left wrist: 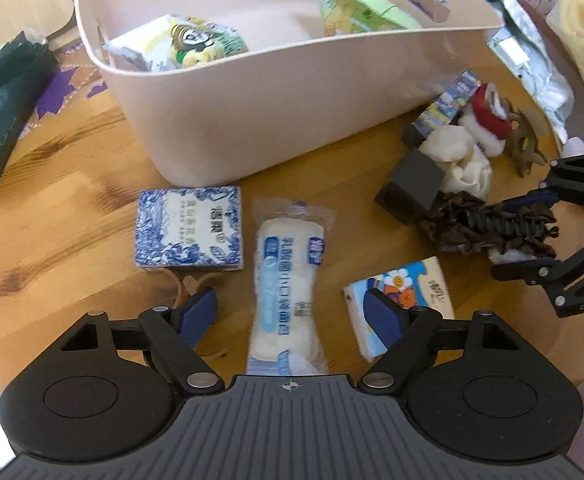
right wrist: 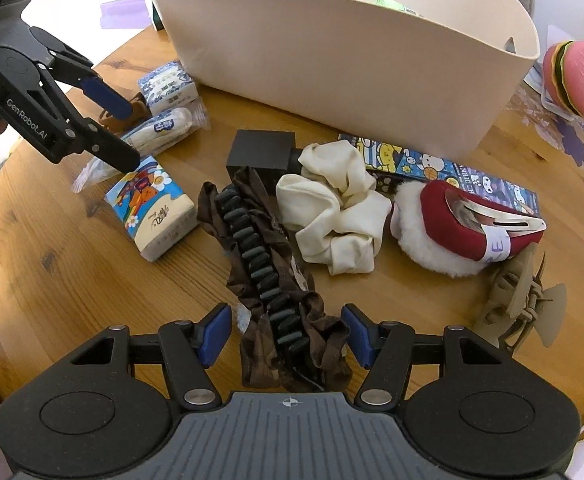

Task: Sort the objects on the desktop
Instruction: 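Move both tools back over the table toward the remaining items, then grasp the wrapped bread roll with the left tool while the right tool grasps the brown scrunchie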

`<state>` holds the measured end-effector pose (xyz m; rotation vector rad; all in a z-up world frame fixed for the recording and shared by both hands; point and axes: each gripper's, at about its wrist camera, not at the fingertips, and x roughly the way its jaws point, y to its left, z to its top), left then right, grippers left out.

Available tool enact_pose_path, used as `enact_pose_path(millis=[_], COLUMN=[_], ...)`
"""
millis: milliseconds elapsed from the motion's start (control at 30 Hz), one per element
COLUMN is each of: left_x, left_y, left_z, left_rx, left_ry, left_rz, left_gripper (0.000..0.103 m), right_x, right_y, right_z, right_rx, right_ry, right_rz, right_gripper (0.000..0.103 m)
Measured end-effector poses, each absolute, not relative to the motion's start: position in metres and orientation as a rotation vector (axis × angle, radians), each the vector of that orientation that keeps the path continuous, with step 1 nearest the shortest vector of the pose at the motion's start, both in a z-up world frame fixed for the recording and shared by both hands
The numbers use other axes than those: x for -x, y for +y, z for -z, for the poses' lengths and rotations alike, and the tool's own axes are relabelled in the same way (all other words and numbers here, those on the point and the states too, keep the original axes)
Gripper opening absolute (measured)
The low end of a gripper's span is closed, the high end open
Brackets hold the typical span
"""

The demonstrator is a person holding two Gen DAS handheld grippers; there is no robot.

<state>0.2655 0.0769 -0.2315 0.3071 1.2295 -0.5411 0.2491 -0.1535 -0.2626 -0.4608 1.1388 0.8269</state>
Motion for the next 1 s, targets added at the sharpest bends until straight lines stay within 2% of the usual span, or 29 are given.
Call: enact_pose_path(millis=[233, 333, 500, 733, 800, 867, 1000], left_x=[-0.271, -0.271, -0.268, -0.254, -0.250, -0.248, -0.247], left_y=[0.080, 0.081, 0.082, 0.066, 0.064, 0.063, 0.063], left_z=[0.238, 0.235, 0.236, 0.244, 0.243, 0.241, 0.240], left_rx=[-0.231, -0.205, -0.243, -0.381, -0.413, -0.415, -0.399], left_ry=[1.237, 1.240, 1.249, 1.204, 1.182, 1.179, 1.193], left_rz=[0.496, 0.459, 0.444, 0.441, 0.462, 0.482, 0.493], left_gripper=[0.081, 0.071, 0.071, 0.068, 0.058, 0.034, 0.030], right_x=[-0.250, -0.250, -0.251, -0.253, -0.252, -0.250, -0.246], right_y=[-0.151, -0.149, -0.150, -0.143, -0.142, -0.146, -0.149], right_z=[0.266, 0.266, 0.265, 0.267, 0.267, 0.265, 0.263], right_rx=[0.474, 0.477, 0.474, 0.488, 0.496, 0.488, 0.494], right_ry=[1.133, 1.130, 1.125, 1.106, 1.099, 1.103, 1.107], right_rz=[-0.826, -0.821, -0.817, -0.828, -0.837, -0.841, -0.847], right_gripper=[0.065, 0.062, 0.061, 0.044, 0.042, 0.038, 0.036])
